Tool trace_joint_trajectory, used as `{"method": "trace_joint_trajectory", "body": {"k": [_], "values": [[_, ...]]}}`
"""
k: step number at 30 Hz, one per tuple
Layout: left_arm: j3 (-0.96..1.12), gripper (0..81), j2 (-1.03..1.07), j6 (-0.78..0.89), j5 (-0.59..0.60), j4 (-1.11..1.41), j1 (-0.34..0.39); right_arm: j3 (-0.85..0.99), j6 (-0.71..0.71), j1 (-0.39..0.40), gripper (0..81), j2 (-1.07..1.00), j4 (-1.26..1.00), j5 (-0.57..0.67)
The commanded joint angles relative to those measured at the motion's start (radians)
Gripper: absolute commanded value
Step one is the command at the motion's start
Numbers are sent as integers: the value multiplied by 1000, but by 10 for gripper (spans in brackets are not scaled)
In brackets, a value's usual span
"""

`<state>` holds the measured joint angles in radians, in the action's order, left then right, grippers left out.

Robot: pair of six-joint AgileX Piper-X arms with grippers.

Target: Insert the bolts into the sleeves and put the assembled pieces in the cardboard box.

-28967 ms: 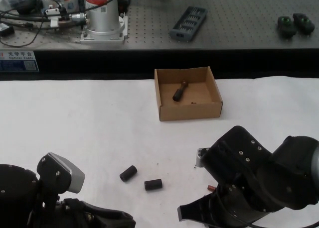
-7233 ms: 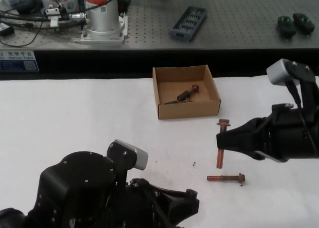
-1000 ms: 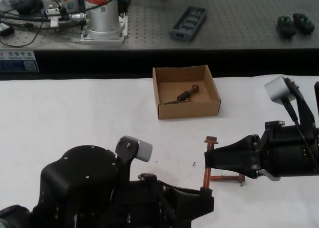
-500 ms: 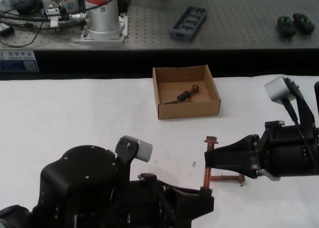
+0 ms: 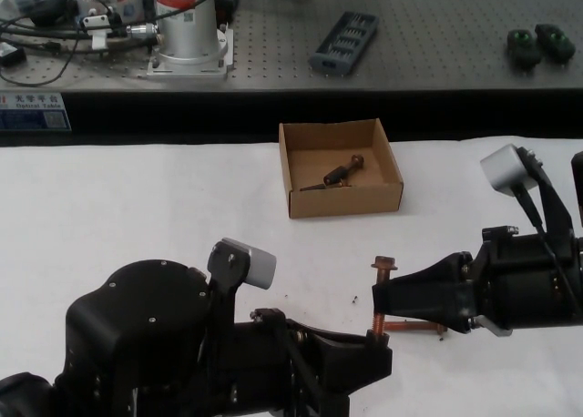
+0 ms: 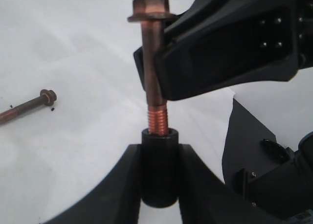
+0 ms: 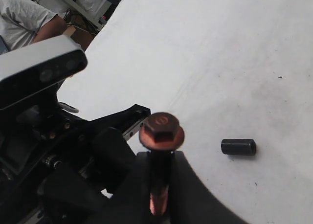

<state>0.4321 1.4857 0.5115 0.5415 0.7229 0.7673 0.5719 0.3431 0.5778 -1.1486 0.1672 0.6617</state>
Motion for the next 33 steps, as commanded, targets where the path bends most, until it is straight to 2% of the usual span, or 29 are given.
{"method": "trace_joint_trajectory", "body": {"k": [1,11,14,18,19,20,26,29,33], "values": [[8,125,-17,-16,-6,44,0,2,-8,-5,19,13,7,-1],[8,125,-17,-21,-14,118,0,2,-8,-5,7,13,36,9],[8,125,-17,-21,-14,124,0,2,-8,-10,109,13,41,23],[8,125,-17,-24,-14,124,0,2,21,-24,375,14,83,25],[8,125,-17,-24,-14,126,0,2,31,-29,424,14,90,27],[8,125,-17,-24,-14,132,0,2,40,-32,438,14,98,34],[10,125,-17,-24,-23,177,-9,2,43,-63,348,14,103,87],[10,125,-17,-24,-45,196,-23,2,38,-90,349,14,103,100],[10,125,-14,-55,-112,149,-42,19,62,-132,349,14,103,192]]}}
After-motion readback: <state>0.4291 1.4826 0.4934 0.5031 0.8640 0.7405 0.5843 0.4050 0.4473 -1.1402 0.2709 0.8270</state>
